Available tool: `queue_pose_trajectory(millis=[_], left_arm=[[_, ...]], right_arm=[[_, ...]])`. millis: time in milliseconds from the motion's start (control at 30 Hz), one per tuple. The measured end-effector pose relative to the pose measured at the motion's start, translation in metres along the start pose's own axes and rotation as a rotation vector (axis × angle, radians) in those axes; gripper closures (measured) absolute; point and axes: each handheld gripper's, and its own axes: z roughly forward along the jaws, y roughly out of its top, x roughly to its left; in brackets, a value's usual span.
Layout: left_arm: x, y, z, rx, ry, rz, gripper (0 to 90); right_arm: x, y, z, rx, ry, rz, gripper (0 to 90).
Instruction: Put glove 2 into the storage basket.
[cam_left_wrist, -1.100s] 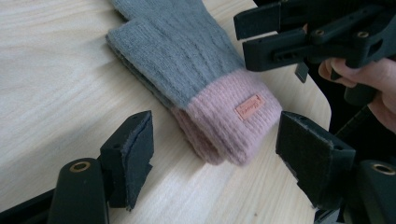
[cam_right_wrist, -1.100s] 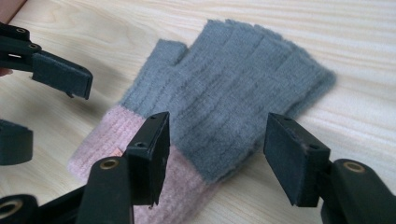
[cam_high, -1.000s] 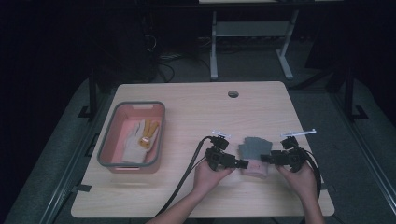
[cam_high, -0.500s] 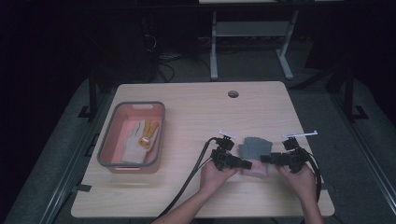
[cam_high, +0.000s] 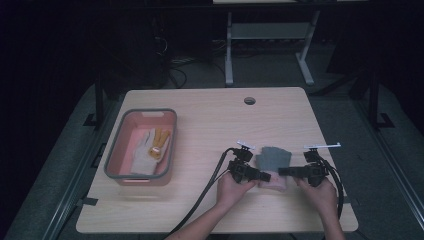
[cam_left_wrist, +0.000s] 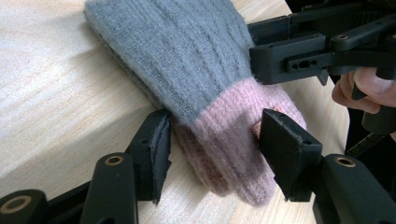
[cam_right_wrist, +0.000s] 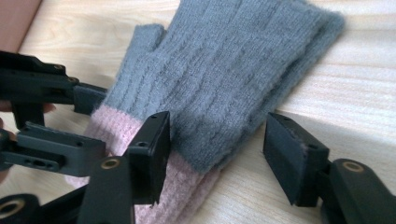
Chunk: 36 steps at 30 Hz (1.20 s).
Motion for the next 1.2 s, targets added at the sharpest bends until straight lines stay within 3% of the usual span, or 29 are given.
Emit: queue_pose_trajectory(millis=[267, 733, 867, 1200], left_arm=[[-0.0004, 0.0003, 0.0017, -0.003, 0.003, -0.001, 49.0], [0.0056, 0.0031, 0.0027, -0.004, -0.036, -0.035, 56.7], [0.0068, 0.0034, 0.0025, -0.010, -0.041, -0.036, 58.2], [0.0081, 0.0037, 0.0009, -0.026, -0.049, -0.037, 61.4]], right_arm=[[-0.0008, -0.0028, 0.0026, -0.026, 0.017, 0.029, 50.4], [-0.0078, -0.0048, 0.0068, -0.028, 0.120, 0.114, 65.0], [-0.0071, -0.0048, 0.0066, -0.043, 0.125, 0.093, 70.2], [-0.0070, -0.0044, 0.0032, -0.056, 0.156, 0.096, 74.1]])
